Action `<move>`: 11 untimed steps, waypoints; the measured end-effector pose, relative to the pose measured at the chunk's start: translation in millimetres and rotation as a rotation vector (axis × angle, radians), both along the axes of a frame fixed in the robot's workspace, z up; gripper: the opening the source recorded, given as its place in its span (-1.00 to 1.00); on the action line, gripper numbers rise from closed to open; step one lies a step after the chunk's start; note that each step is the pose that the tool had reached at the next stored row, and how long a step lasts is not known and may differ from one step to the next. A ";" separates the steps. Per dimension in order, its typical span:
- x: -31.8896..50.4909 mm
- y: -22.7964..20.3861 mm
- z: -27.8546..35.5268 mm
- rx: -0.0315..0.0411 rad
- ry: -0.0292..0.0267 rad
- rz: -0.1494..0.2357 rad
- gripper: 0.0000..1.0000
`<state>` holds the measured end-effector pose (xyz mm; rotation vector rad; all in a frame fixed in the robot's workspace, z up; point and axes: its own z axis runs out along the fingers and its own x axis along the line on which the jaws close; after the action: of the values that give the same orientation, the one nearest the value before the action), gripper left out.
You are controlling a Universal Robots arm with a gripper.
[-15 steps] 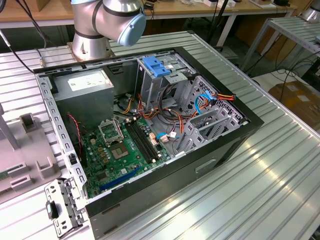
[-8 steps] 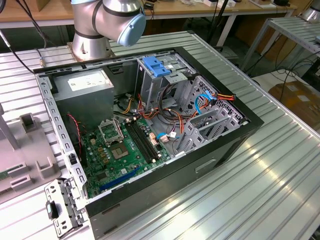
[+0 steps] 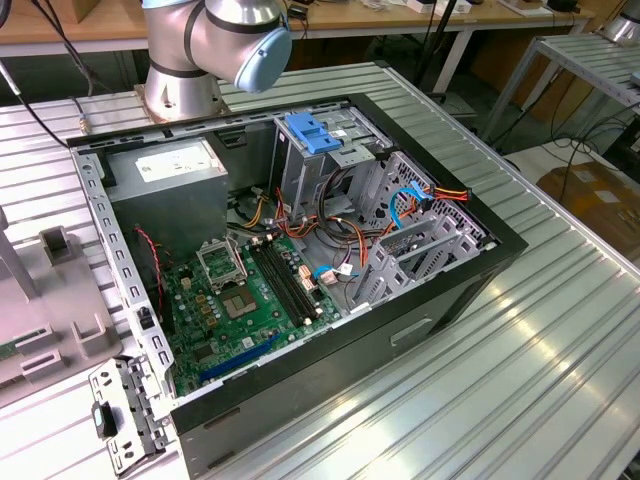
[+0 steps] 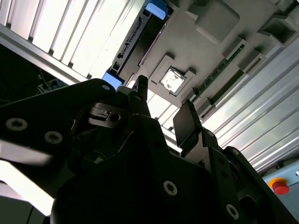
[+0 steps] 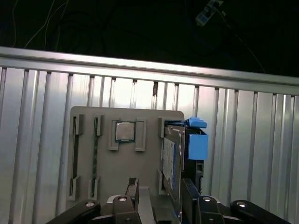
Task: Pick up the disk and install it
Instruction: 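Pick up the disk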
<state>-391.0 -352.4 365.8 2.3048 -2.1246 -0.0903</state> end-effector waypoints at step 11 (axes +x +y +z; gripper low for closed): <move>-3.7 3.2 -3.2 0.0007 0.0001 0.000 0.00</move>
<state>-394.7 -349.2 362.7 2.3052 -2.1249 -0.0912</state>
